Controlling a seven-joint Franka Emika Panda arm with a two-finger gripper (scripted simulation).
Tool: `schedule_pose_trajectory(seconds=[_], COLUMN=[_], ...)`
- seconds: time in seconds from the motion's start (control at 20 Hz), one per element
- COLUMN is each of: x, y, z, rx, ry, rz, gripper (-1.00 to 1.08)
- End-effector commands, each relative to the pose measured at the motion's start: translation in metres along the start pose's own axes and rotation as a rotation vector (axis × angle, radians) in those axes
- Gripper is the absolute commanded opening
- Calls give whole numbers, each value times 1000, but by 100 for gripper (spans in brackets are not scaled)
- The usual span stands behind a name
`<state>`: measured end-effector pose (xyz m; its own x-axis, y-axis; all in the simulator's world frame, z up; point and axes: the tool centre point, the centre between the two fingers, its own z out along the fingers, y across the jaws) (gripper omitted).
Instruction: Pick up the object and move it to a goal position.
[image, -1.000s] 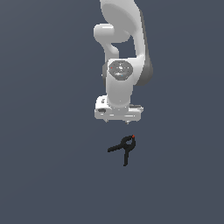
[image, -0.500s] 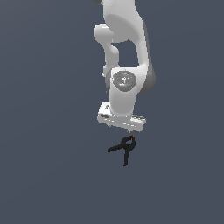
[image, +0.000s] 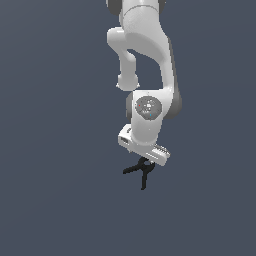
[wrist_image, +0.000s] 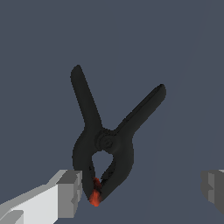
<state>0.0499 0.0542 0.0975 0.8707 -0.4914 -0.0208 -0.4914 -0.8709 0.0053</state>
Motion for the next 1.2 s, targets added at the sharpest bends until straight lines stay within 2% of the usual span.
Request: schedule_pose_trajectory(seconds=[0.0, 0.5, 1.15], x=[4, 11, 11], y=[-7, -23, -26], z=[7, 25, 41], rx=[2, 7, 7], ry=[5, 18, 20], rz=[58, 195, 214], gripper=[100, 100, 100])
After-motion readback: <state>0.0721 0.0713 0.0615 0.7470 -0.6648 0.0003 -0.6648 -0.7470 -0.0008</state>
